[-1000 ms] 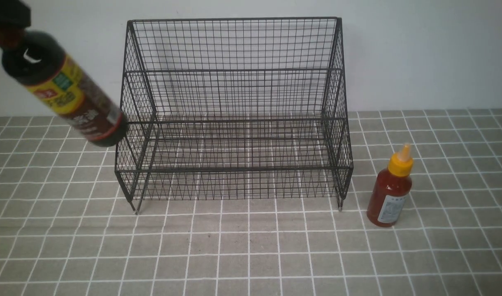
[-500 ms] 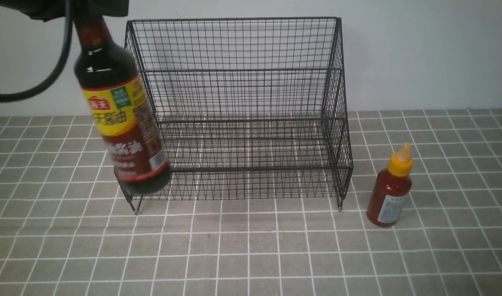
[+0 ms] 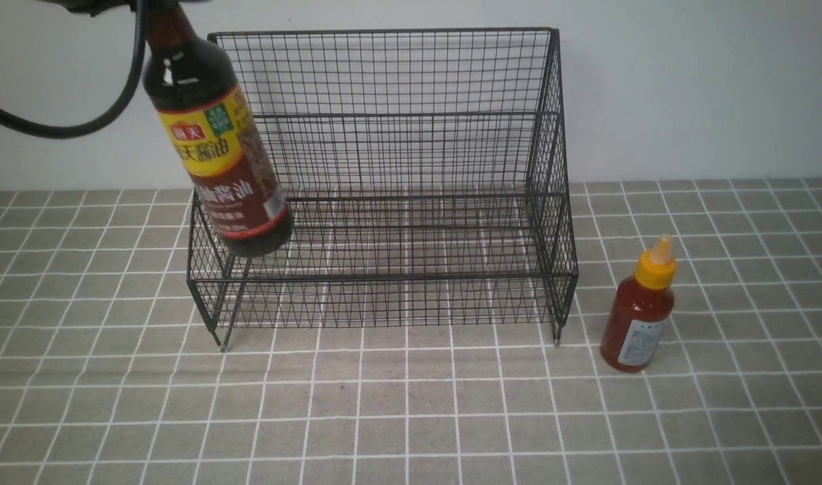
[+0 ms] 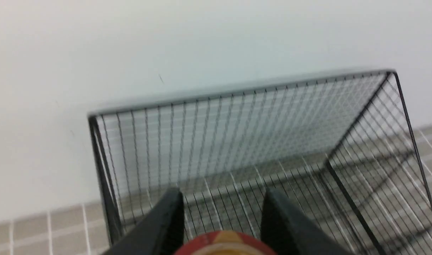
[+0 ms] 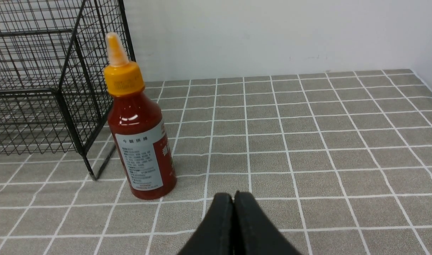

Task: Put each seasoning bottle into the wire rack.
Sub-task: Use the left arm to put the condiment bottle back on the shelf

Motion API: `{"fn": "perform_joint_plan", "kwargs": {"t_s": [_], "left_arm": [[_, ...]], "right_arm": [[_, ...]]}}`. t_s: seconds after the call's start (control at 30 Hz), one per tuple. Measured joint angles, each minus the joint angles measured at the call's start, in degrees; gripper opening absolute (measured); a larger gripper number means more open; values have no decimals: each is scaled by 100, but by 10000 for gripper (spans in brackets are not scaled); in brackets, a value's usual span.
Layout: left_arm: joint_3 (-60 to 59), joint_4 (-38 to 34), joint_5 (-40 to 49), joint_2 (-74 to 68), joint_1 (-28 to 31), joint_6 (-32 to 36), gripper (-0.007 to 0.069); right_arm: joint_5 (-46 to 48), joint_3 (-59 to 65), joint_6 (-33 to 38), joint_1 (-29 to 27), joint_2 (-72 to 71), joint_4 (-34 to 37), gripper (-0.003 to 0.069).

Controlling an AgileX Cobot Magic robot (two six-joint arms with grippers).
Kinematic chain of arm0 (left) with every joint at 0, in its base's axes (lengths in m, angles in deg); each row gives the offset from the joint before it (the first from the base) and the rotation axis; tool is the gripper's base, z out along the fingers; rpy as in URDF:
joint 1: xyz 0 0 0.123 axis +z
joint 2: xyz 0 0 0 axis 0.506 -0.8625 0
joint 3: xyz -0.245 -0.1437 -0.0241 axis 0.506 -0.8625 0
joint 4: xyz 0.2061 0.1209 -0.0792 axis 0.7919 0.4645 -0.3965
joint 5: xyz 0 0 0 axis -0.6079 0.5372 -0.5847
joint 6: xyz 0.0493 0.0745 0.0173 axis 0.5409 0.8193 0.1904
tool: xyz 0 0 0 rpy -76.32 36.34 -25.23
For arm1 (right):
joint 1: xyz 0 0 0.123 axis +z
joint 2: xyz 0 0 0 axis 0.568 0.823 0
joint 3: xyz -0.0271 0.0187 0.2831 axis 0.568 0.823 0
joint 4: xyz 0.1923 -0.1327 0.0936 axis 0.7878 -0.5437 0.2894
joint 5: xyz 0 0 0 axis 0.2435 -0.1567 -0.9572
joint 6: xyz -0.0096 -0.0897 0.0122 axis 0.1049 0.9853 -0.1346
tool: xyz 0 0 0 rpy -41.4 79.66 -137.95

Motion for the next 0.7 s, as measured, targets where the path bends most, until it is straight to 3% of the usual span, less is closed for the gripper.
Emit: {"fn": "perform_joint_plan", "kwargs": {"t_s": [0.17, 0.7], "left_arm": [[0, -17, -752, -92, 0, 96, 262], [6, -211, -1958, -741, -59, 110, 262]], "right_arm": [[0, 0, 0, 0, 0, 0, -14], [2, 0, 0, 0, 0, 0, -14]]}}
